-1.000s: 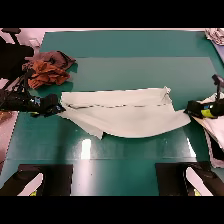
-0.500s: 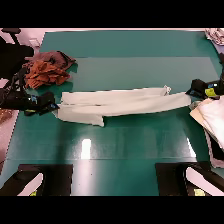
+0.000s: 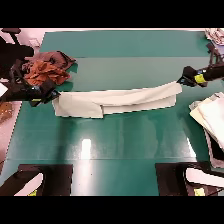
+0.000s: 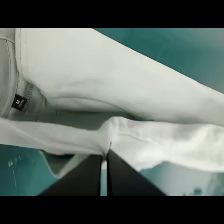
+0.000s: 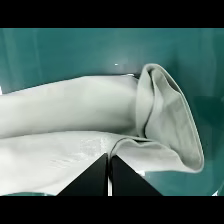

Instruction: Fold the shirts.

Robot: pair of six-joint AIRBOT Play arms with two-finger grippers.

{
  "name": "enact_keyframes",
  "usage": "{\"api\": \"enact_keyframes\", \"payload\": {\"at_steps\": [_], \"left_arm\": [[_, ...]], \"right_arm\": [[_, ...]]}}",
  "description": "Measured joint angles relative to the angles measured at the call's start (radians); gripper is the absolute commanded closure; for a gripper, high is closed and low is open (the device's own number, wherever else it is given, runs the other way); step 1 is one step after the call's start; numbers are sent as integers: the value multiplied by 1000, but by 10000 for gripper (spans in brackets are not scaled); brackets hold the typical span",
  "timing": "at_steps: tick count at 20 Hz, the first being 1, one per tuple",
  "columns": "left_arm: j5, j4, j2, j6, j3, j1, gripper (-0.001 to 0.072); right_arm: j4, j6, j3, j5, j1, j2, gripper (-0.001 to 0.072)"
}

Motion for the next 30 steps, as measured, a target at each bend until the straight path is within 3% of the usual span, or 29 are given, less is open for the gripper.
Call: {"api": "enact_keyframes", "payload": {"at_steps": [8, 19, 20, 21, 22, 23, 25, 28, 30], "left_arm": [[186, -13, -174, 0, 1, 0, 673], [382, -20, -340, -7, 1, -1, 671], [399, -20, -352, -6, 1, -1, 671], [422, -19, -362, -5, 1, -1, 573], [444, -19, -369, -4, 1, 0, 366], [468, -20, -374, -4, 2, 0, 329], [491, -20, -380, 2, 8, 1, 328], [447, -21, -382, 58, 57, 1, 329], [345, -21, -383, 127, 134, -1, 357]], "right_arm": [[-77, -2, 112, -12, 30, -205, 685], [-89, -17, 128, -115, 14, -330, 677], [-89, -21, 128, -131, 19, -334, 581], [-89, -24, 128, -146, 24, -337, 400], [-90, -29, 129, -161, 29, -338, 279], [-90, -33, 129, -172, 31, -339, 242], [-90, -46, 129, -186, 35, -337, 218], [-95, -69, 128, -190, 16, -301, 27], [-92, -89, 121, -164, -6, -266, 7]]}}
